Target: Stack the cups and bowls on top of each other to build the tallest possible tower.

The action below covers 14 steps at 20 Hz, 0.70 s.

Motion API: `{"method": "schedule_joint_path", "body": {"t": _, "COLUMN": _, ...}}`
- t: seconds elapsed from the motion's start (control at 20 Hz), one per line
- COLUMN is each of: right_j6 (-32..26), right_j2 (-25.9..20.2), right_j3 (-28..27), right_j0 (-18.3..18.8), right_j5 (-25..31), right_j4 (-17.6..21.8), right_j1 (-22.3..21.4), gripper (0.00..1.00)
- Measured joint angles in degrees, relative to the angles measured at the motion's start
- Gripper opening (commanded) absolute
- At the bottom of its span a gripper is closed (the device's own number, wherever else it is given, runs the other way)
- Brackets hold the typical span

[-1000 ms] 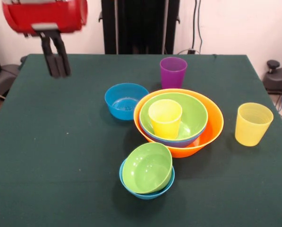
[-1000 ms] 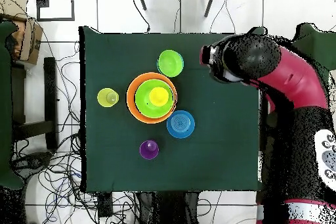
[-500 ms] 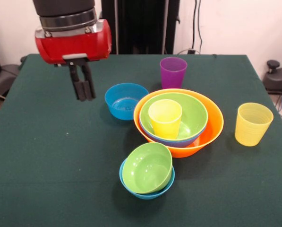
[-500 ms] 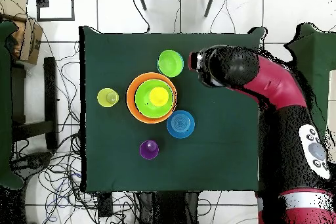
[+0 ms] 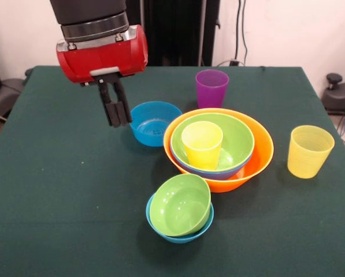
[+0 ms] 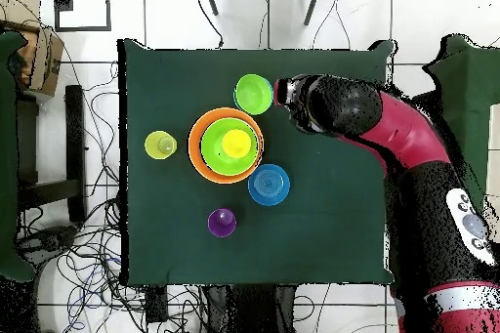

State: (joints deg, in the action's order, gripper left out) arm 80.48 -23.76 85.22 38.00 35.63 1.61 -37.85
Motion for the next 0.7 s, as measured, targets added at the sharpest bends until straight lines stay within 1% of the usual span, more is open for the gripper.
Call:
{"method": "schedule_joint_path", "body": {"t": 0.1, "right_j6": 0.00, "right_j2": -1.47, "right_j3": -0.08, "right_j0": 0.70, "right_j5": -2.08, "right_j4": 0.05, "right_j1": 0.45, "gripper": 0.00}}
{"method": "schedule_joint_path", "body": {"t": 0.2, "right_j6": 0.00, "right_j2": -1.82, "right_j3": -0.36, "right_j0": 0.69, "right_j5": -3.43, "right_j4": 0.08, "right_j1": 1.04, "gripper": 0.00}}
{"method": "schedule_joint_path", "body": {"t": 0.25, "right_j6": -0.01, "right_j2": -1.87, "right_j3": -1.06, "right_j0": 0.25, "right_j5": -5.58, "right_j4": 0.12, "right_j1": 2.35, "gripper": 0.00}}
{"method": "schedule_joint_path", "body": {"t": 0.35, "right_j6": -0.01, "right_j2": -1.87, "right_j3": -1.96, "right_j0": -0.33, "right_j5": -7.30, "right_j4": 0.18, "right_j1": 3.85, "gripper": 0.00}}
{"method": "schedule_joint_path", "body": {"t": 0.7, "right_j6": 0.00, "right_j2": -1.89, "right_j3": -5.63, "right_j0": -3.23, "right_j5": -14.92, "right_j4": 0.25, "right_j1": 11.26, "gripper": 0.00}}
